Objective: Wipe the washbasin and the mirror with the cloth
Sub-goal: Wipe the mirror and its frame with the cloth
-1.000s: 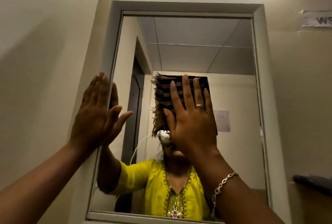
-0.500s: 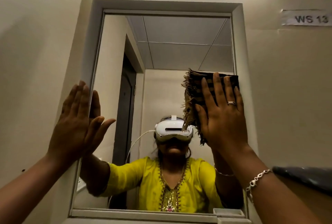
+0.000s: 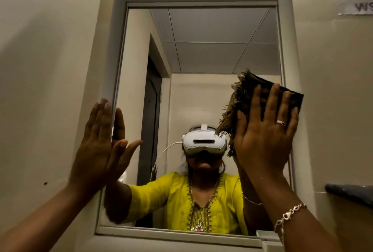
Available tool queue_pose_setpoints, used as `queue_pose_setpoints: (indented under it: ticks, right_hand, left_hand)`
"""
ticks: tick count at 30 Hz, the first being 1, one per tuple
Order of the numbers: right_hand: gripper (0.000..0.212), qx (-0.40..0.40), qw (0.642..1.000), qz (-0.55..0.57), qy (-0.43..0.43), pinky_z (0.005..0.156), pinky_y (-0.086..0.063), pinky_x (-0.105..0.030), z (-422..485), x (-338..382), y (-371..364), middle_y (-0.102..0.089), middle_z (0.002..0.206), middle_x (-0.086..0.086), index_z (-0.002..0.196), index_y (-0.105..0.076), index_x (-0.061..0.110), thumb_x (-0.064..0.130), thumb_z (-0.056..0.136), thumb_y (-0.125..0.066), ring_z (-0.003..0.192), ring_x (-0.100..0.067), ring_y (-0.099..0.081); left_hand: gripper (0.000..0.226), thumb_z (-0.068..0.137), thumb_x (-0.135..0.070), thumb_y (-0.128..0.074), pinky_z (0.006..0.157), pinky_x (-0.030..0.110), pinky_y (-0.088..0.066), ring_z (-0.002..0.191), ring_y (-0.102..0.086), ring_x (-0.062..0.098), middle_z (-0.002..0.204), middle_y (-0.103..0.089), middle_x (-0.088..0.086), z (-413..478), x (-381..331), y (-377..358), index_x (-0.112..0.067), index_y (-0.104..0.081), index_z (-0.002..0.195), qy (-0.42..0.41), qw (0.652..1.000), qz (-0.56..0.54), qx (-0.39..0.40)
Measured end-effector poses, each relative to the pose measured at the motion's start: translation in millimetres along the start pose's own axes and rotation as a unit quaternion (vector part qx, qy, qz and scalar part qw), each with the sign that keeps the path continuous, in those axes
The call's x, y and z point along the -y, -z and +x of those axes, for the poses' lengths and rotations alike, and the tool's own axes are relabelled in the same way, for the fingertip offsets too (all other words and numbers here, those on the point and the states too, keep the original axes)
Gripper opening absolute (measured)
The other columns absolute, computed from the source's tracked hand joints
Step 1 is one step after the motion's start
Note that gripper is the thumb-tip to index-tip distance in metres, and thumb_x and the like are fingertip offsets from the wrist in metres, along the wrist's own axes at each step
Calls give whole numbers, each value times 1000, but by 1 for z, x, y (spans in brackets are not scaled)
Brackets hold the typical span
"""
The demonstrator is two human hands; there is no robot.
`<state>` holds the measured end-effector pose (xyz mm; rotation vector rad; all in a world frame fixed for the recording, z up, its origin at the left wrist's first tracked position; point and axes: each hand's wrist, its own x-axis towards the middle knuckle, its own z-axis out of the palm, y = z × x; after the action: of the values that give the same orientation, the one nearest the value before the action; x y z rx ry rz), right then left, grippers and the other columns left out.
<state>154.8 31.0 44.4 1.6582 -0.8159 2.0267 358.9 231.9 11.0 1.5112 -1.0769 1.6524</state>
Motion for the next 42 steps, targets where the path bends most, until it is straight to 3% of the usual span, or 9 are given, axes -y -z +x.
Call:
queue_pose_setpoints:
  ticks: [3,8,14,16,18,20,25,30,42]
  right_hand:
    - [59,12,1000,0,-24,113,-12,-51,-11,16,1,-18,153,-18,146,-20,14,44,96,-17,141,-38,-15]
    - [59,37,999,2,-15,113,-12,-51,-31,47,1,-16,153,-19,147,-18,13,44,96,-18,141,-38,-14]
    - [60,55,998,15,30,112,-13,-51,-48,100,-2,-21,152,-20,146,-23,12,45,95,-20,140,-38,-17]
    - [61,56,997,23,37,112,-11,-50,-50,117,-4,-22,151,-20,145,-24,12,44,94,-23,140,-38,-17]
    - [61,60,996,32,50,112,-9,-50,-52,133,-6,-22,151,-20,145,-23,13,44,93,-23,140,-37,-15]
    - [62,65,995,43,65,112,-8,-50,-52,148,-8,-21,152,-19,146,-22,13,44,92,-24,140,-37,-14]
    - [62,71,991,66,90,111,-12,-50,-53,182,-12,-23,152,-17,144,-22,14,45,91,-21,141,-37,-17]
    - [62,72,989,38,124,111,-7,-47,-57,202,-21,-23,153,-13,144,-13,14,46,91,-14,139,-32,-11]
    - [59,89,966,118,213,113,-6,-46,-63,156,-9,-20,153,-14,145,-22,15,41,92,-28,141,-30,-8]
  left_hand:
    - [83,94,-61,-15,114,22,-6,142,-1,17,147,-15,25,1,-8,6,8,-16,139,-3,1000,-24,-10]
    - [90,91,-64,-19,115,21,-7,140,-9,25,147,-18,27,1,-5,5,13,-21,137,18,999,-43,-4]
    - [90,80,-46,-59,116,25,-11,143,-7,25,153,-13,20,-4,12,-6,7,-20,141,29,999,-4,13]
    - [85,86,-50,-51,116,25,-10,143,-7,26,153,-13,20,-4,10,-3,7,-21,141,25,999,-22,10]
    - [82,93,-59,-24,116,25,-12,141,-9,27,150,-15,21,-2,4,3,7,-20,140,25,996,-82,-2]
    - [83,93,-61,-12,115,24,-11,141,-10,26,150,-15,20,-1,1,6,7,-17,140,19,992,-127,-9]
    - [79,92,-62,-10,116,28,-14,143,-8,20,152,-13,12,-4,7,1,-2,-11,143,23,983,-181,-19]
    - [73,93,-61,-9,114,21,-14,142,-12,21,151,-17,14,-7,9,-2,-7,-11,142,36,978,-201,-33]
    - [72,93,-59,-8,108,46,-31,140,-18,27,150,-16,10,-6,7,2,-7,-9,143,23,985,-163,-44]
